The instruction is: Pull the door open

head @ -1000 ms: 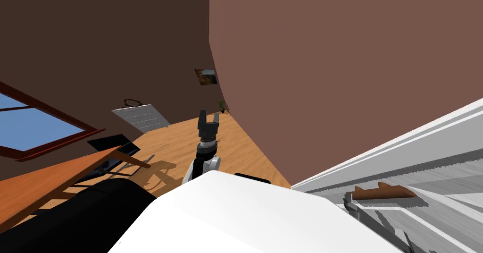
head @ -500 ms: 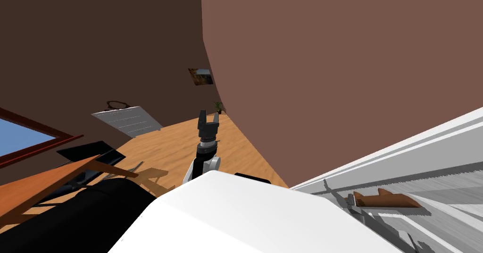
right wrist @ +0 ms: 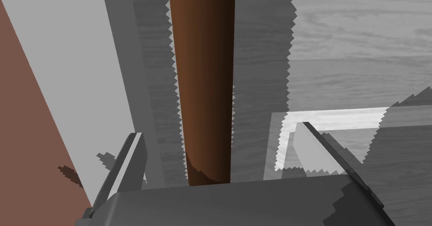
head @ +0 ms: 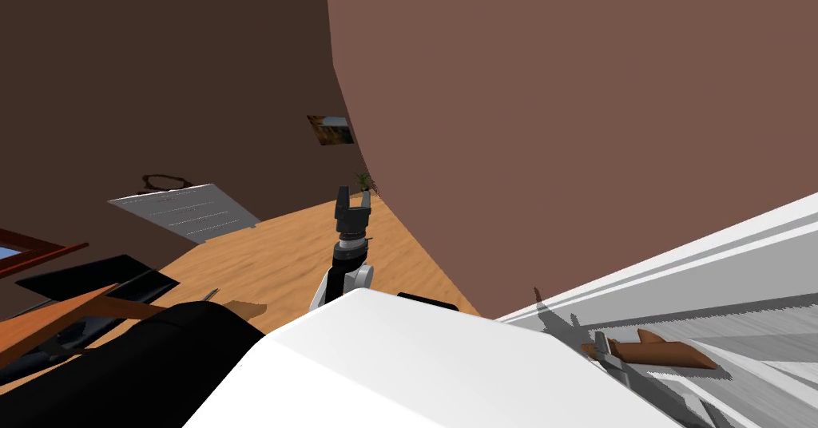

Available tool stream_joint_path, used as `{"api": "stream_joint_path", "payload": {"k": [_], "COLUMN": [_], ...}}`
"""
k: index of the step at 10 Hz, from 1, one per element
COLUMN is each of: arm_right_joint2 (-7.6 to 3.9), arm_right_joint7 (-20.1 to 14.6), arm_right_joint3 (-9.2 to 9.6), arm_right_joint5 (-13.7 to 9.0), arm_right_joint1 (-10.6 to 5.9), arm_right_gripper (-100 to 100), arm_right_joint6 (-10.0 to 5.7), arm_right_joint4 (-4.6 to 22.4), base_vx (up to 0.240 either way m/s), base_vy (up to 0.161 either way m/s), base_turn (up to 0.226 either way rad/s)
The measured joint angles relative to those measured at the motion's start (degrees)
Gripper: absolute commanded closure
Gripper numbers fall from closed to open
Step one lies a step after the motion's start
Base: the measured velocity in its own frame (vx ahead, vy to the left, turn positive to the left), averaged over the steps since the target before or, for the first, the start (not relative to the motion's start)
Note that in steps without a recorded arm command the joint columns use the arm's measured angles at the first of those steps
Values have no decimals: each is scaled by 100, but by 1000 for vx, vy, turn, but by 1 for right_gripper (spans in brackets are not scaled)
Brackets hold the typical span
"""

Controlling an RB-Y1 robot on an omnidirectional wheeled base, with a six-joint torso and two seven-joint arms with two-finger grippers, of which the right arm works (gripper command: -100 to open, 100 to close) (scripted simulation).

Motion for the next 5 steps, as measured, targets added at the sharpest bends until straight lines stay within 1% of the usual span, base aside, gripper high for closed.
{"api": "stream_joint_path", "payload": {"k": [1, 2, 5], "arm_right_joint2": [-38, -31, -27], "arm_right_joint7": [-86, -108, -91], "arm_right_joint3": [38, 48, 47], "arm_right_joint5": [31, 35, 35], "arm_right_joint1": [12, 32, 7], "arm_right_gripper": [-100, 100, 100], "arm_right_joint6": [-29, -44, -34], "arm_right_joint4": [53, 64, 46], "base_vx": [47, -16, -10], "base_vy": [-2, 18, 2], "base_turn": [-40, 41, 3]}}
